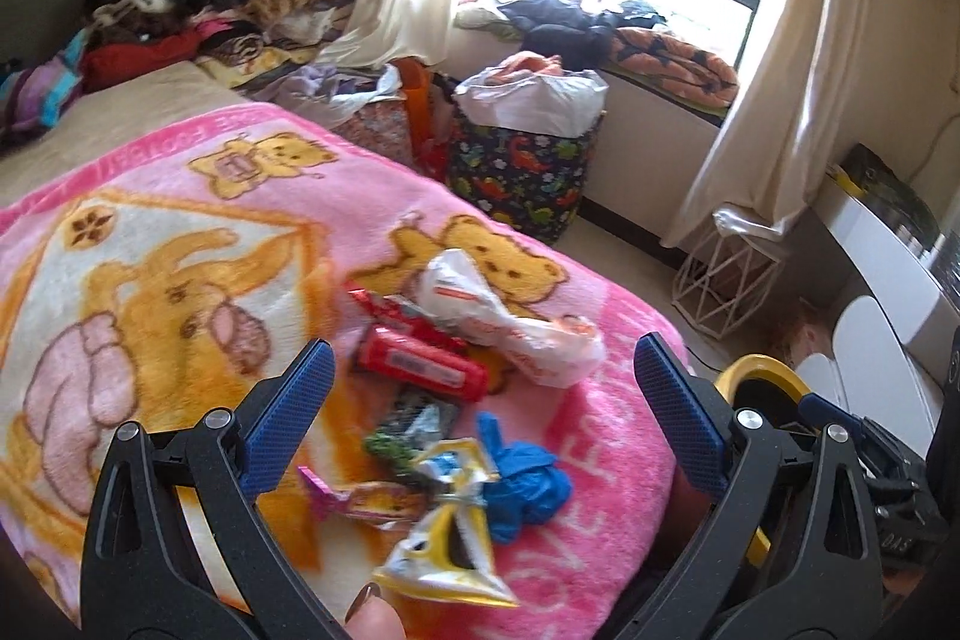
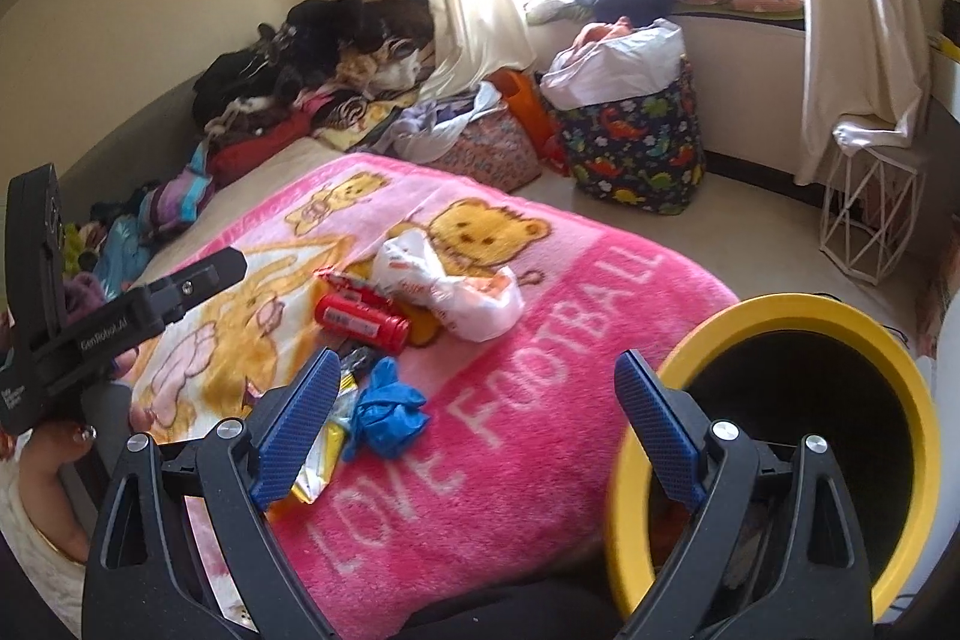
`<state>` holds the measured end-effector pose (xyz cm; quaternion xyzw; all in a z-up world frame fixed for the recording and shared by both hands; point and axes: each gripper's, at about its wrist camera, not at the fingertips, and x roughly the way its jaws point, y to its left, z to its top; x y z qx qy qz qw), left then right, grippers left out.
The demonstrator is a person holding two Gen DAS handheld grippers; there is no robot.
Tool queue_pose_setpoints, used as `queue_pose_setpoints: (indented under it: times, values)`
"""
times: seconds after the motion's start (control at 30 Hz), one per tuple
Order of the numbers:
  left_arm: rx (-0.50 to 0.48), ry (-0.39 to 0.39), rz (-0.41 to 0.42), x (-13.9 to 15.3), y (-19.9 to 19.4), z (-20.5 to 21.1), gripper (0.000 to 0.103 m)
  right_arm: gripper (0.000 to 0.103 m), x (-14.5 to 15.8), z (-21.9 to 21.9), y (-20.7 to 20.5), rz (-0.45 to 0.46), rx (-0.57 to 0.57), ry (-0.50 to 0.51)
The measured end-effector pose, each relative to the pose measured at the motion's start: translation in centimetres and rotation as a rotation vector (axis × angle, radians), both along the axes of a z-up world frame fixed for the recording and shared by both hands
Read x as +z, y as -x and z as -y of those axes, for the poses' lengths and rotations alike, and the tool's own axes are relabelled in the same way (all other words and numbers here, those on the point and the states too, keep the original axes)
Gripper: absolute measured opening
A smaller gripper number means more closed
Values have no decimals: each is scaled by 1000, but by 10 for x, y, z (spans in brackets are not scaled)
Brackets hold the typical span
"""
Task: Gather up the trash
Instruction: 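Move both open tools back over the trash on the blanket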
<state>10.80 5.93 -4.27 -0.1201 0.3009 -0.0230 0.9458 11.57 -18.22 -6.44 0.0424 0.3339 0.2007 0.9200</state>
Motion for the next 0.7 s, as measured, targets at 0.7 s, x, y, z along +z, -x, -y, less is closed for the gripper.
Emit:
queue_pose_setpoints:
  times: [0.7]
  values:
    - [127,94,-187,-63,9,-72,92,89,-63,-68,-30,-176,123,68]
